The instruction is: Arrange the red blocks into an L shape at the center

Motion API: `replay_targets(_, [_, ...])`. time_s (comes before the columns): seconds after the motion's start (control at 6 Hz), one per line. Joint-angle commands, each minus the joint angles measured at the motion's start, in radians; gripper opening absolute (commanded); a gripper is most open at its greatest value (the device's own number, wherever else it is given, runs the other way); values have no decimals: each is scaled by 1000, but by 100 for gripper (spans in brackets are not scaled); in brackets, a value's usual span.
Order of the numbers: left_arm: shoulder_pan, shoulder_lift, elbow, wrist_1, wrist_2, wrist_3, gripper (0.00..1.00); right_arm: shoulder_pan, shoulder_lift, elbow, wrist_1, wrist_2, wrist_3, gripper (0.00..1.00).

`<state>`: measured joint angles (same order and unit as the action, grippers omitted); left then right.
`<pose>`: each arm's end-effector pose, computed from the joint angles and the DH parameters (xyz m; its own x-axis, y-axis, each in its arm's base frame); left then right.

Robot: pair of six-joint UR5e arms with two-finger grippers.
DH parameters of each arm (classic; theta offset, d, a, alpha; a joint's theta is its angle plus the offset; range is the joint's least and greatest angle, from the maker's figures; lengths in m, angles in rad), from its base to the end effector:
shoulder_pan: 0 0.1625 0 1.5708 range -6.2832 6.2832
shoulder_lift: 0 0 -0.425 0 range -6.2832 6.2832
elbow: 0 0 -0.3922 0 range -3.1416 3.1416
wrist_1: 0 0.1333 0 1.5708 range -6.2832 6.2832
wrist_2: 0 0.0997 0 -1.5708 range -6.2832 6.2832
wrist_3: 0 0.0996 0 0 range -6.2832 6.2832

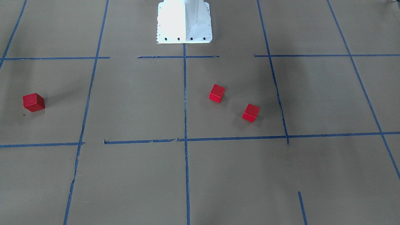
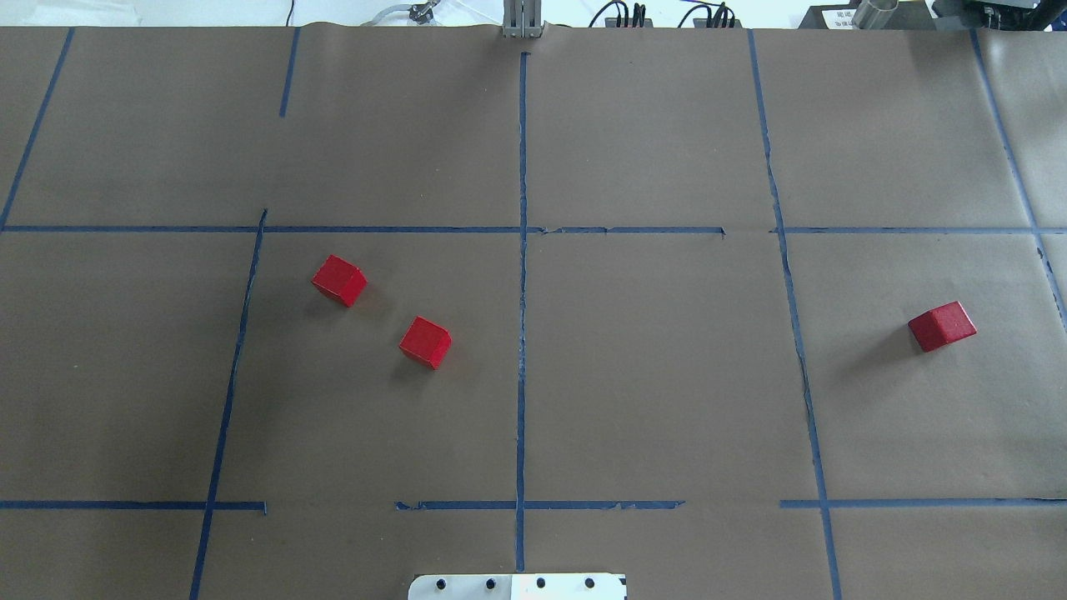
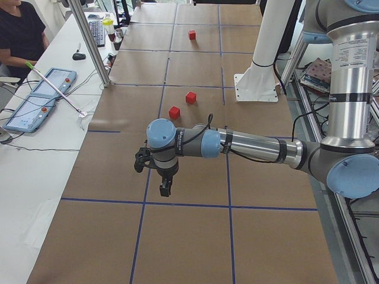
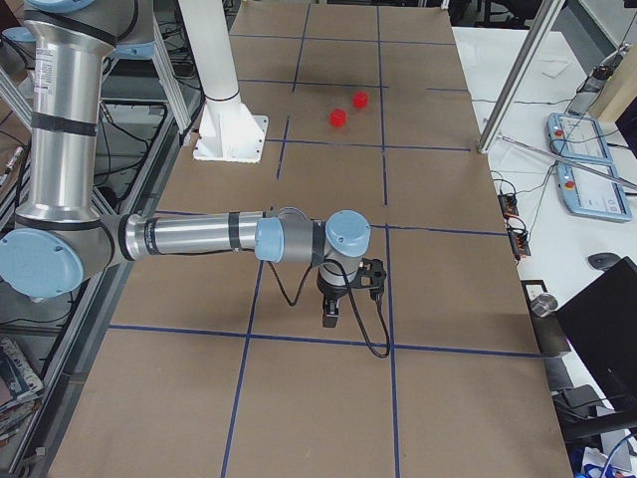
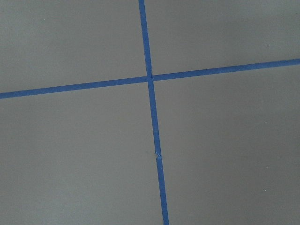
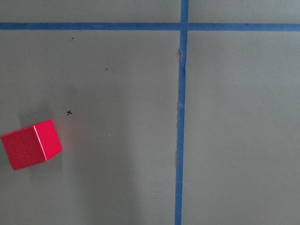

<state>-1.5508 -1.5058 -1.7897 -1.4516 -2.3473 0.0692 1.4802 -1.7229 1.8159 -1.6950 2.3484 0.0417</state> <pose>-0.0543 -0.4632 0.5940 0.7097 0.1076 -0.6963 -0.0692 0.9941 0.0830 0.0248 -0.4275 0.6202 0.7148 -0.0011 0.6993 0.0607 0.9963 -0.0604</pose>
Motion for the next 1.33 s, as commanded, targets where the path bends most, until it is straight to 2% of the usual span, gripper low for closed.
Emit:
replay_targets(0.0, [-6,34,-55,8,-3,-3,100,8,-1,2,0,0,1,100])
replay_targets(0.5, [-6,78,-63,7,-3,-11,100,8,0,10,2,-1,1,100])
replay_targets(1.17, [-5,70,-72,-1,-4,-11,100,5,22,13,5,2,6,100])
